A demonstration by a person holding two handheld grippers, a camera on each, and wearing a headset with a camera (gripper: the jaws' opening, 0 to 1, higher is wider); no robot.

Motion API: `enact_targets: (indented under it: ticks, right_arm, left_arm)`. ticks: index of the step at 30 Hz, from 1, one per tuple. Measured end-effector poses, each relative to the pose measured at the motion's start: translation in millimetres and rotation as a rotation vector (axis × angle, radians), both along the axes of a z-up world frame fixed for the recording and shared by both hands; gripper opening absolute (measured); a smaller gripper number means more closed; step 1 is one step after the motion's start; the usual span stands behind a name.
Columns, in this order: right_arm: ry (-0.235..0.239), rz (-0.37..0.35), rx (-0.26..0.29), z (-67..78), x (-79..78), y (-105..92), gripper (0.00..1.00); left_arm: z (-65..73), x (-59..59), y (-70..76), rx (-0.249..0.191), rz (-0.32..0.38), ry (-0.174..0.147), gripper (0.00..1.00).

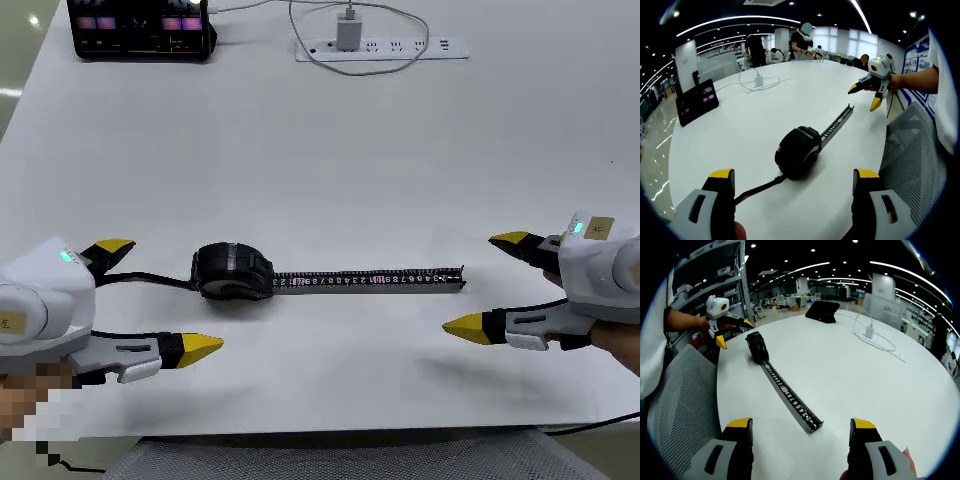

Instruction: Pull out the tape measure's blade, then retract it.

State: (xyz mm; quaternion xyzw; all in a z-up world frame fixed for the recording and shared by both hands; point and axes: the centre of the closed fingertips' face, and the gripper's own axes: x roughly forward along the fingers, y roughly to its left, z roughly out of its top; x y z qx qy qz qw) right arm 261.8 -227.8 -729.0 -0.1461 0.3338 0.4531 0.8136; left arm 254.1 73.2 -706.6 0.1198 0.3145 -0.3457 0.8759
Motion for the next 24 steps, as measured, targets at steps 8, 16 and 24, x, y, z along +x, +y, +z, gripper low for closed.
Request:
enact_targets:
  ticks: [8,16,24]
  right_arm:
    - [-0.044,-0.034,0.013,5.4,-0.7,-2.3,0.77]
    - [-0.065,-0.062,0.039,9.5,-6.6,1.4,0.78]
    - [-0.073,-0.087,0.054,10.7,-11.9,1.0,0.78]
  left_arm:
    - [0.1,-6.6,2.9,-0.036,0.046,-0.017,0.97]
    - [5.0,-11.6,6.4,-0.063,0.094,-0.038,0.99]
    - [5.7,-15.8,9.2,-0.102,0.141,-0.034,0.99]
